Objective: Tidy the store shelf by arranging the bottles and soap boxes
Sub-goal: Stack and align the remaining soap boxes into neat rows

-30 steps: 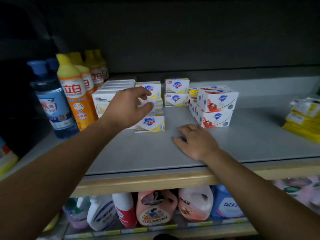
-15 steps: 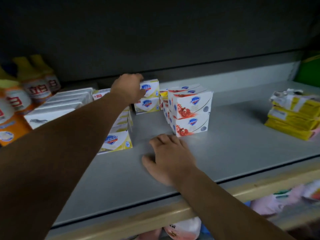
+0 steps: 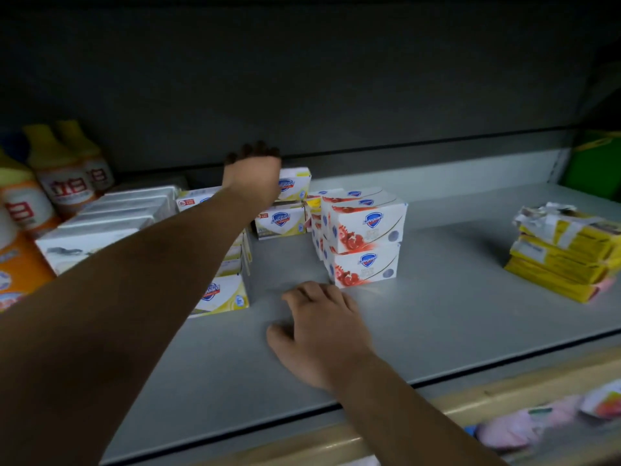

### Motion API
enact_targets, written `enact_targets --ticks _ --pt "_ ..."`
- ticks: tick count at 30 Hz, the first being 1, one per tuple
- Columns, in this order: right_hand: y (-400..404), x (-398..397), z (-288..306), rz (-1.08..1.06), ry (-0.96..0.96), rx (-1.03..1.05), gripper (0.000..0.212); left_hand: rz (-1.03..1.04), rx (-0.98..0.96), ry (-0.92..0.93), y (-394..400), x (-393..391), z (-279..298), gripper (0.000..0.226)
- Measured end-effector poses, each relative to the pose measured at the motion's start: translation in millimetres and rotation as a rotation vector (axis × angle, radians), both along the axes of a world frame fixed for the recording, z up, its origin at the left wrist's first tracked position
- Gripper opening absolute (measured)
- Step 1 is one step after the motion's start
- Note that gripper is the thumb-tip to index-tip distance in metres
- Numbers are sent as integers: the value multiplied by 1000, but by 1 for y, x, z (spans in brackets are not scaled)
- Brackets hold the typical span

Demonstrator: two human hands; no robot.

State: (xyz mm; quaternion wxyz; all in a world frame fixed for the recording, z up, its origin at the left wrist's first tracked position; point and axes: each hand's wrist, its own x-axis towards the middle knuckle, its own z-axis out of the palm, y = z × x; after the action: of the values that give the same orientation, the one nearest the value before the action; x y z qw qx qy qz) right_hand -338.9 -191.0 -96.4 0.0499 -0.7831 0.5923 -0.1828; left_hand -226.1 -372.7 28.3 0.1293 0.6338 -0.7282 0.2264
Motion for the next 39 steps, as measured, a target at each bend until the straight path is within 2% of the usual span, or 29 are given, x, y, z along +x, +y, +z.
enact_targets --ticks 5,9,11,13,15,17,18,21,23,27,30,32,36,39 --pt "0 -1 2 10 4 22 54 -162 -10 274 57 14 20 39" --pt "2 -3 5 -4 -14 16 50 -253 -7 433 126 36 11 41" --pt "4 -4 7 -8 -79 -5 53 -270 9 524 158 51 -2 41" --pt "8 -5 11 -1 -273 -23 61 -240 57 628 184 64 -21 40" --pt "13 -5 16 52 -477 -46 78 -262 172 886 202 76 -41 34" --pt "19 -2 18 167 -564 -28 95 -326 366 1272 214 85 -60 25" --pt "23 1 18 234 -580 -15 97 -353 457 1391 217 90 -68 22" --pt "26 6 14 355 -573 -33 86 -415 630 1576 217 97 -86 21" --pt "29 9 13 358 -666 43 80 -451 643 1674 215 98 -93 23" --pt "32 7 14 217 -804 88 64 -526 546 1765 211 101 -100 12" --pt "30 4 15 131 -805 76 40 -617 537 1719 215 104 -101 23" --pt "32 6 16 38 -826 80 28 -595 526 1641 215 102 -102 26" --pt "33 10 20 -109 -926 88 48 -441 450 1396 215 97 -104 40" --pt "33 13 23 -135 -992 66 46 -417 411 1328 215 95 -105 46"
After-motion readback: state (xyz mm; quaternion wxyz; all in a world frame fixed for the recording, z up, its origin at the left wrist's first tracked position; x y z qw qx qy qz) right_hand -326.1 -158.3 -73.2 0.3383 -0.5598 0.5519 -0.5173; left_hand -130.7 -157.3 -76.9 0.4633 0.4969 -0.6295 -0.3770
